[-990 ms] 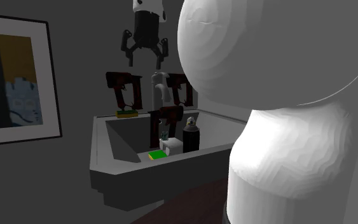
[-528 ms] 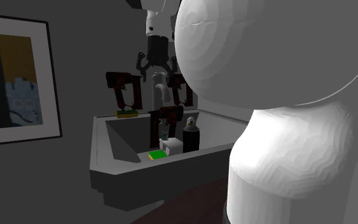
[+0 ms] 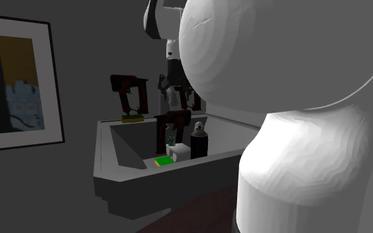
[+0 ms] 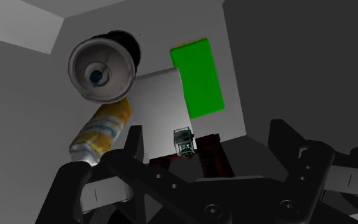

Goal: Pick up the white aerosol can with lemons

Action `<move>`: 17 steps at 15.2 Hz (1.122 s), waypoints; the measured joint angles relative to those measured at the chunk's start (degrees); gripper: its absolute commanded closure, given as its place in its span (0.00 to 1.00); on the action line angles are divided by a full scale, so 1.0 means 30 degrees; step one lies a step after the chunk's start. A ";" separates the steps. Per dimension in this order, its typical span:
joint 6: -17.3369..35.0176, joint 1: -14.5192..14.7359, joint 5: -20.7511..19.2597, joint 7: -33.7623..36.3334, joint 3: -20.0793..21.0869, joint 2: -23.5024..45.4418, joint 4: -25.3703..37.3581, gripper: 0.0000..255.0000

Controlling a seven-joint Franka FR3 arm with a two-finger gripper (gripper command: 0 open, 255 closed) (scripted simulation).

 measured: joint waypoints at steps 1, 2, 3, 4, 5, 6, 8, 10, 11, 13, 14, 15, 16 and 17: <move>-0.0089 -0.0206 0.0153 -0.0084 -0.0159 0.0642 0.0612 0.00; 0.0153 -0.0371 0.0305 -0.0091 -0.0278 0.1220 0.0841 0.00; 0.0331 -0.0555 0.0470 -0.0125 -0.0395 0.1826 0.1162 0.00; 0.0324 -0.0717 0.0625 -0.0085 -0.0487 0.2440 0.1679 0.00; 0.0428 -0.0946 0.0832 -0.0154 -0.0589 0.3159 0.2193 0.00; 0.0385 -0.1152 0.1001 -0.0147 -0.0681 0.3792 0.2748 0.00; 0.0418 -0.1555 0.1308 -0.0111 -0.0851 0.4893 0.3598 0.00; 0.0366 -0.2018 0.1641 -0.0083 -0.0992 0.6108 0.4651 0.00; 0.0281 -0.2247 0.1805 -0.0034 -0.1048 0.6719 0.5237 0.00; 0.0180 -0.2754 0.2143 0.0047 -0.1145 0.7996 0.6396 0.00; 0.0182 -0.2961 0.2241 0.0005 -0.1193 0.8361 0.6680 0.00; 0.0294 -0.3065 0.2324 0.0000 -0.1192 0.8658 0.6828 0.00; 0.0487 -0.3113 0.2382 -0.0029 -0.1180 0.8806 0.6761 0.00; 0.0709 -0.3132 0.2445 -0.0031 -0.1144 0.8998 0.6719 0.00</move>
